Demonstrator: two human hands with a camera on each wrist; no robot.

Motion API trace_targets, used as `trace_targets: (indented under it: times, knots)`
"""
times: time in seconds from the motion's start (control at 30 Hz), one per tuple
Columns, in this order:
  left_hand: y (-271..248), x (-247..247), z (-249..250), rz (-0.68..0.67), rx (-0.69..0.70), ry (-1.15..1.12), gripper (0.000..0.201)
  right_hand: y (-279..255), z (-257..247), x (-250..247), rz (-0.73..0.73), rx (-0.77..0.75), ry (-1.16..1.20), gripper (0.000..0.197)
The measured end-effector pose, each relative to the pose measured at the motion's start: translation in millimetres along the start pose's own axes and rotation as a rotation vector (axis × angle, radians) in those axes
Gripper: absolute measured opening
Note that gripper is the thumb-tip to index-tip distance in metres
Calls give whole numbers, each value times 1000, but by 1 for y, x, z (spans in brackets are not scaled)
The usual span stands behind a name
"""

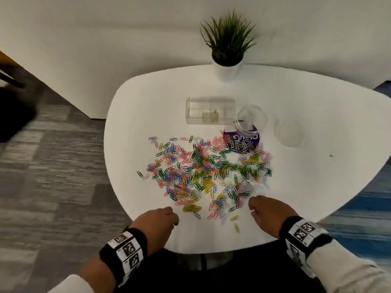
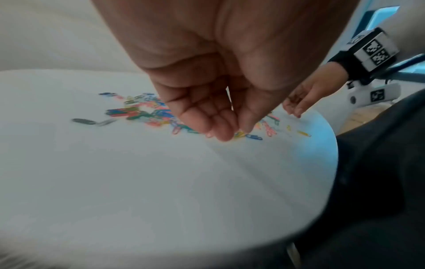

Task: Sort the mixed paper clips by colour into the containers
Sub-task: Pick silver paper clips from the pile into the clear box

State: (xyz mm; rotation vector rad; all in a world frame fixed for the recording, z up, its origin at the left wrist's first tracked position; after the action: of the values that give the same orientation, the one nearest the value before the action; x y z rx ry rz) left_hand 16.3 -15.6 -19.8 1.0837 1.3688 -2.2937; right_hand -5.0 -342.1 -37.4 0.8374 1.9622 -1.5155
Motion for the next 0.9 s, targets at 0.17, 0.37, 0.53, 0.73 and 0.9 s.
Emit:
trace_targets:
  times: [0.17, 0.37, 0.53, 0.73, 0.9]
  knots:
    - [39, 6, 35, 199, 233, 61, 31, 13, -24, 18, 108, -137, -1, 22]
    - [67, 14, 71, 300, 309, 293, 37, 17, -43, 17, 176, -169, -13, 26]
    - [67, 16, 55, 414, 145, 269, 33, 19, -43, 25, 279, -162, -40, 12]
    - [64, 21, 59, 528, 50, 226, 33, 11, -33, 28, 368, -147, -13, 13]
    - [72, 36, 90, 471, 176, 235, 31, 19, -43, 40, 360, -190, -12, 25]
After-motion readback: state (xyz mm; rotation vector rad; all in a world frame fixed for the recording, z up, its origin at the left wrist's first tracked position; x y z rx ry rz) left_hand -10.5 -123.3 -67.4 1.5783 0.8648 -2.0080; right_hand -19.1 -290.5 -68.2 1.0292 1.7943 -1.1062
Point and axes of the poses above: each hand's wrist, its own y-axis towards the middle knuckle, its own x-axis out of the palm, z = x × y, the point moved 3 cm from there along y, towards the middle knuckle, and after that the axes turned 1 degree about z, right-handed, at the moved point
